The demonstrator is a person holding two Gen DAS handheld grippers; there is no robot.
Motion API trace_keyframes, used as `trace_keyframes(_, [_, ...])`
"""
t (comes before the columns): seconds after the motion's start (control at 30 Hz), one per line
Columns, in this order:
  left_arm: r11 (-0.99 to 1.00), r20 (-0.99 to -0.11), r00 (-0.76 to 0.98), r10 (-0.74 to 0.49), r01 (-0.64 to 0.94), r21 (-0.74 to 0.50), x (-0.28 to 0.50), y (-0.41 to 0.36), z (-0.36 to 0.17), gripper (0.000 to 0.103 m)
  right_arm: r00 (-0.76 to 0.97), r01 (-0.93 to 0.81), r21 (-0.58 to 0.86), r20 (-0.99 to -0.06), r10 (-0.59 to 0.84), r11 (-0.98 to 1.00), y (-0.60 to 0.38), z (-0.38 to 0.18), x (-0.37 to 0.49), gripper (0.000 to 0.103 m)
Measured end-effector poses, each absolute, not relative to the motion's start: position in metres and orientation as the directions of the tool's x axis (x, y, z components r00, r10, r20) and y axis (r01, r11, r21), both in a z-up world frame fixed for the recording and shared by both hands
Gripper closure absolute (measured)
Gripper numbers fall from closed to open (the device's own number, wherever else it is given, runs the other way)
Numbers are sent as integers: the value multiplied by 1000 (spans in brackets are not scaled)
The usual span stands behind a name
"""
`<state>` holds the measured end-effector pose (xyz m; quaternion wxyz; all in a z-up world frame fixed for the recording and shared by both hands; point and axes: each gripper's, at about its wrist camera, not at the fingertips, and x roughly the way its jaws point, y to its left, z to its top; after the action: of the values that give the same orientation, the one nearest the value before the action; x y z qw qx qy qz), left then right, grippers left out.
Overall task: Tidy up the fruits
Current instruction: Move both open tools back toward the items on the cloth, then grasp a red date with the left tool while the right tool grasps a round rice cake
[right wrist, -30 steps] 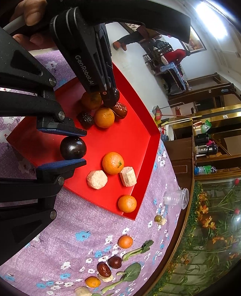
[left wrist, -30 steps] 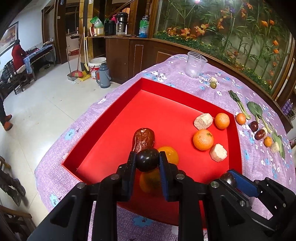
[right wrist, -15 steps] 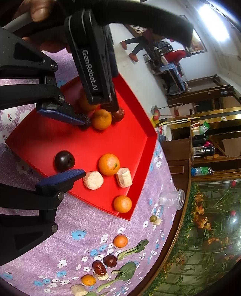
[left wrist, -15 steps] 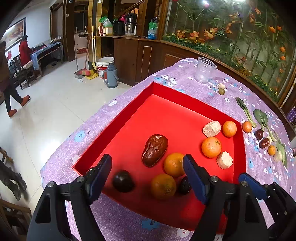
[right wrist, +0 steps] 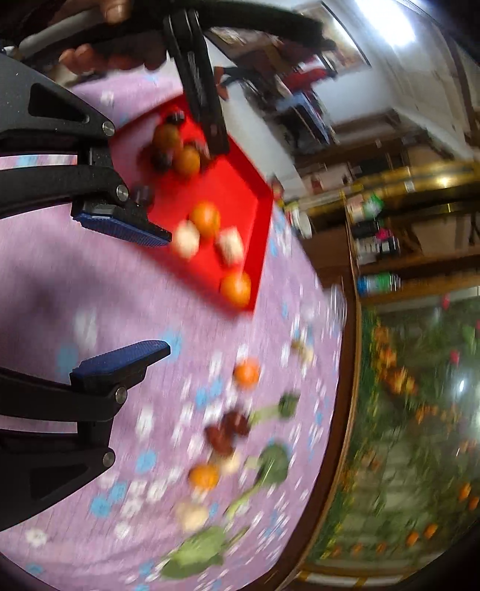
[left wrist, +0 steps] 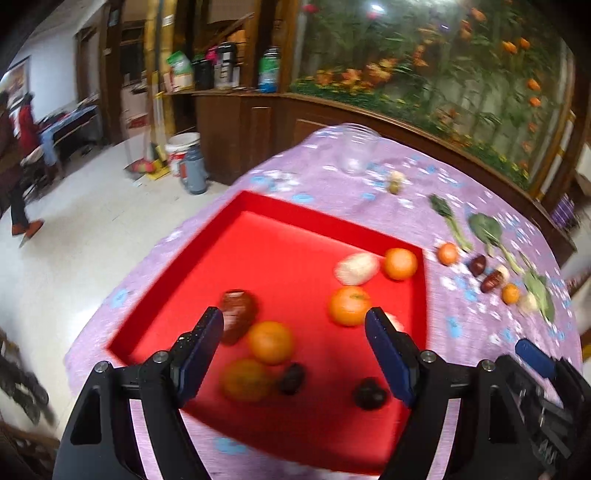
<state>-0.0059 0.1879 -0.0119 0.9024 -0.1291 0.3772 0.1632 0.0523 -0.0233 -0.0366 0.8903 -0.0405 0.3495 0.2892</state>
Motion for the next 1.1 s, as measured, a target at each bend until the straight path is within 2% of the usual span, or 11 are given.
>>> trace_keyframes(0.37, [994,-730,683,41,-100,-38,57,62,-18,25,670,-241,166,-684,287,956,-159,-50,129,46])
trace_keyframes(0.53, [998,-738,674,-31,-19,-59,98,24,-26,25,658,-210,157,-707,259,965,-170,-57,164,51])
trace_keyframes(0.73, [999,-745,666,-38,39,-17,149,-7,-37,25,638,-199,152,-729,246,968,-173,-70,191,64])
trace_keyframes(0.83, [998,-761,647,-49,65,-9,171,-18,-50,26,633,-211,144,-734,247,967,-171,-76,196,65])
trace_keyframes(0.93, [996,-778,624,-69,85,-20,186,-22,-61,37,624,-213,159,-737,259,964,-171,-78,200,65])
trace_keyframes(1.0, [996,-810,580,-80,86,-37,196,-23,-74,57,623,-215,166,-736,266,962,-172,-78,201,65])
trace_keyframes(1.1, [995,-789,610,-72,97,-16,196,-26,-76,68,618,-219,178,-736,277,959,-173,-79,203,65])
